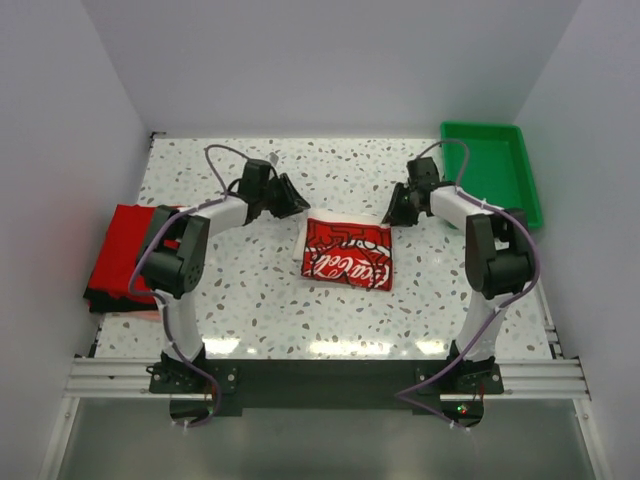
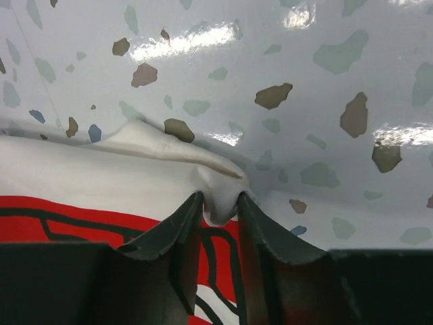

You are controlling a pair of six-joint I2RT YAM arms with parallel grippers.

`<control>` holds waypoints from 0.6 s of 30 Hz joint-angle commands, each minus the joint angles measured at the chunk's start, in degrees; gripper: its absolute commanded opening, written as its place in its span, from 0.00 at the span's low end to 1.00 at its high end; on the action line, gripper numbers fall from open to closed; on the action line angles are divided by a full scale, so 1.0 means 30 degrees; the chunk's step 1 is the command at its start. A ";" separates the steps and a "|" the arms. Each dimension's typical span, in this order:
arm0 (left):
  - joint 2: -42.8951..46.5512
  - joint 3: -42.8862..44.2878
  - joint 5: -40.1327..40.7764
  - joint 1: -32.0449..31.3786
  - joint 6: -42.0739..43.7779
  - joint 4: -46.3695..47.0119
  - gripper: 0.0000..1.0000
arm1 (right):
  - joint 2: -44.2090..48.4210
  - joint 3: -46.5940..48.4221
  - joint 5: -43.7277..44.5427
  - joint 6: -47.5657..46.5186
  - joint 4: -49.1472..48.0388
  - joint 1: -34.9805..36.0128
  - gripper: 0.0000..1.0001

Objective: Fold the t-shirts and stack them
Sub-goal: Fold the tshirt

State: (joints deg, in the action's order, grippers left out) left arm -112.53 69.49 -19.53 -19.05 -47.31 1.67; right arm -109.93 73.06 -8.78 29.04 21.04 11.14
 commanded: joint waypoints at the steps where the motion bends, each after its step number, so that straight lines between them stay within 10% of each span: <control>1: 0.1179 0.0392 -0.0171 0.0578 0.0535 0.1464 0.39 | 0.0459 0.0814 0.0054 -0.0304 -0.0069 -0.0314 0.34; 4: 0.2731 -0.0486 0.0736 0.0578 0.0623 0.0998 0.55 | 0.0900 0.0842 0.0755 -0.0304 0.0658 -0.0314 0.55; 8: 0.5248 -0.3114 0.2258 0.0316 0.0070 -0.0291 0.58 | 0.2476 0.0991 0.2014 -0.0567 0.1248 -0.0023 0.60; 18: 1.0730 -0.7139 0.3553 -0.3022 0.1413 -0.1261 0.39 | 0.5674 -0.0972 0.2693 -0.0803 0.1016 0.3170 0.60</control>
State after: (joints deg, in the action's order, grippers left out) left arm -83.29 48.86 -9.96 -25.34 -45.84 -1.04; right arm -95.24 72.51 -1.39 27.31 24.62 17.87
